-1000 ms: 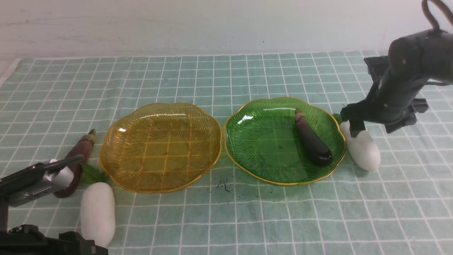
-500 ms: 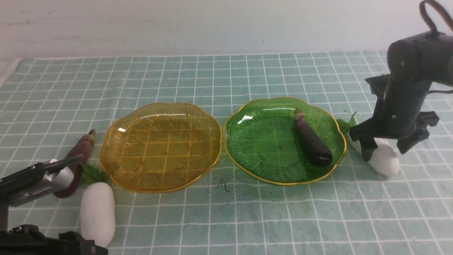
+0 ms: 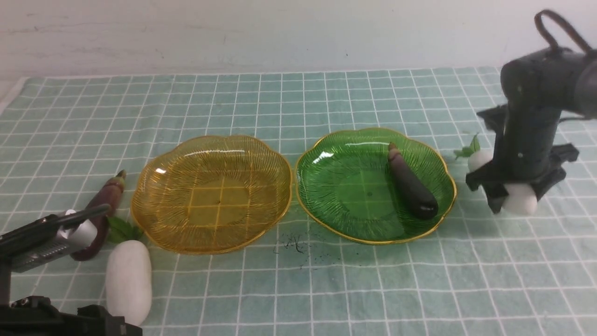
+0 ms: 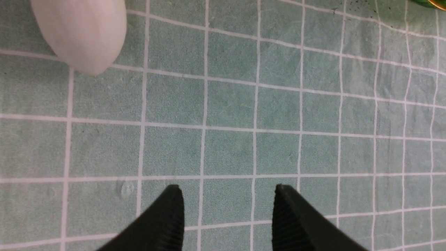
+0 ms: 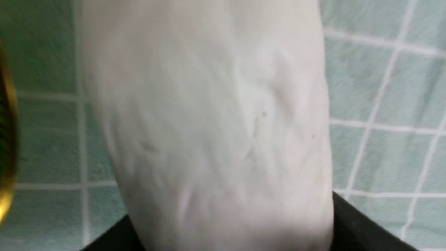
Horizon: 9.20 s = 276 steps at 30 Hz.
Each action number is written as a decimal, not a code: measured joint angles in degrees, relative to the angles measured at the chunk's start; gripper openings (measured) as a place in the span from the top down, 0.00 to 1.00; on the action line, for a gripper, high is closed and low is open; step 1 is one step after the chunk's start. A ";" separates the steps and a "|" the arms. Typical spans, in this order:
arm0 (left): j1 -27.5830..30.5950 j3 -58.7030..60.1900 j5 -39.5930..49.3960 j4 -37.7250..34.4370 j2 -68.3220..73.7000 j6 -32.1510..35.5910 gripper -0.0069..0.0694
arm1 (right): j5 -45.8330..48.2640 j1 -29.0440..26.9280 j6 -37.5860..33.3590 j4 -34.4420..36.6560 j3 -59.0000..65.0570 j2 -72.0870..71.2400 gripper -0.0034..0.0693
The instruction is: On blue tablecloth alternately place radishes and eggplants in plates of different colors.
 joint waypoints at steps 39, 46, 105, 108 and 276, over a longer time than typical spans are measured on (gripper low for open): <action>0.00 0.00 -0.59 0.00 0.00 -0.05 0.49 | -6.30 25.90 -14.11 29.04 -20.04 8.15 0.05; 0.00 0.00 -0.89 0.08 0.05 -0.05 0.49 | 1.04 23.36 -8.99 20.46 -32.69 6.22 0.33; 0.00 -11.48 -18.73 20.49 39.45 -15.27 0.27 | -4.42 22.27 6.33 1.55 42.06 -67.53 0.97; 0.00 -11.61 -19.14 20.49 40.80 -15.27 0.27 | -4.42 22.27 6.33 1.55 42.06 -67.53 0.97; -27.98 -103.22 20.06 15.85 83.98 -10.18 0.92 | -53.27 22.27 7.85 -1.96 80.01 -112.18 0.97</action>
